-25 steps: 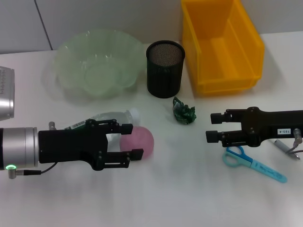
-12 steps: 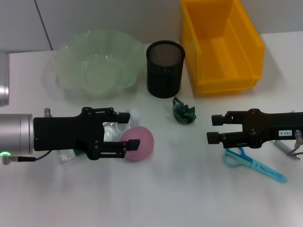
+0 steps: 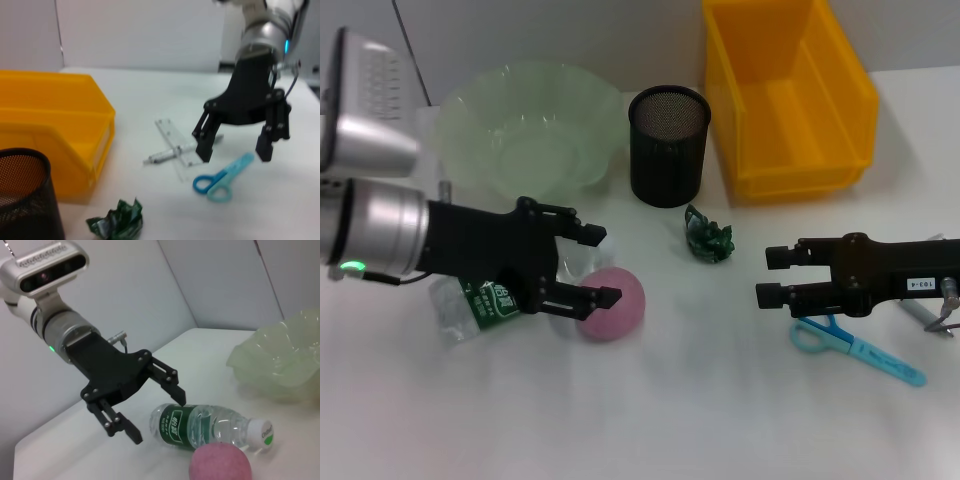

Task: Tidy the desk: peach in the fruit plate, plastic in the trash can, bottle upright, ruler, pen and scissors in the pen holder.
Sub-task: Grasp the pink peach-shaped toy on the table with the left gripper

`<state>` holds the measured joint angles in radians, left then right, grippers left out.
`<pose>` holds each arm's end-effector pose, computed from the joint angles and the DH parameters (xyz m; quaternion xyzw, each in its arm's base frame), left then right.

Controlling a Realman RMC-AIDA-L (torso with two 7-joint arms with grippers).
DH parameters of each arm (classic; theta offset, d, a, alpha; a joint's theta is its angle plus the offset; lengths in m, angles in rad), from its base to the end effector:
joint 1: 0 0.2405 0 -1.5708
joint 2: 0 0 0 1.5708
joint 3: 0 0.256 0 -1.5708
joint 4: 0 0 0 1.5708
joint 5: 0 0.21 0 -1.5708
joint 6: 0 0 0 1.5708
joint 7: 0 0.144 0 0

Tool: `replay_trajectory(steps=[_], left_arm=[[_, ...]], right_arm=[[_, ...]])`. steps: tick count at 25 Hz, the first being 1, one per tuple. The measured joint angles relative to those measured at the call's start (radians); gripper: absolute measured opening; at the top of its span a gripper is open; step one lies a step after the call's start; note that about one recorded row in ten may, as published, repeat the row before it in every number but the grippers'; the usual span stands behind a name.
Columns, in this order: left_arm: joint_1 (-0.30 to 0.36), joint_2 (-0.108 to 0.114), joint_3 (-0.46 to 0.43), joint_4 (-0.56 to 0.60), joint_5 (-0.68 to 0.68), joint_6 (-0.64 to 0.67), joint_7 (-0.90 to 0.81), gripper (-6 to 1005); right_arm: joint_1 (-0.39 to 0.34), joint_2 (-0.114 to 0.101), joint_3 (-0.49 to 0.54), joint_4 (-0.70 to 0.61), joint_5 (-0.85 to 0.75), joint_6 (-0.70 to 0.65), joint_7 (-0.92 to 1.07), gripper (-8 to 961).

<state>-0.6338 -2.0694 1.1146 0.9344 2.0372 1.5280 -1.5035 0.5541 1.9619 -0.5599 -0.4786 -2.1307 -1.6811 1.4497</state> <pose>-0.1819 0.3548 -0.0172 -0.9941 -0.0319 -0.0938 0.0442 0.2892 0.3135 0.0215 -0.9230 0.2930 0.2401 0.0674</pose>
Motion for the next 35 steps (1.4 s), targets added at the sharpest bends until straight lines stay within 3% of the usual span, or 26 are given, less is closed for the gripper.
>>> replay_trajectory(steps=[9,16,35], left_arm=[[-0.062,-0.003,0.178,0.077,0.138,-0.084,-0.091,645],[-0.074,-0.003,0.320,0.081,0.171,-0.189,-0.111,633],[-0.080,-0.007,0.457,0.039,0.187,-0.333,-0.114,603]], right_arm=[[0.000,0.000,0.000,0.000,0.000,0.004,0.002,762],[0.001,0.000,0.000,0.000,-0.002,0.006,0.011,763],[0.006,0.000,0.000,0.000,-0.002,0.003,0.019,762]])
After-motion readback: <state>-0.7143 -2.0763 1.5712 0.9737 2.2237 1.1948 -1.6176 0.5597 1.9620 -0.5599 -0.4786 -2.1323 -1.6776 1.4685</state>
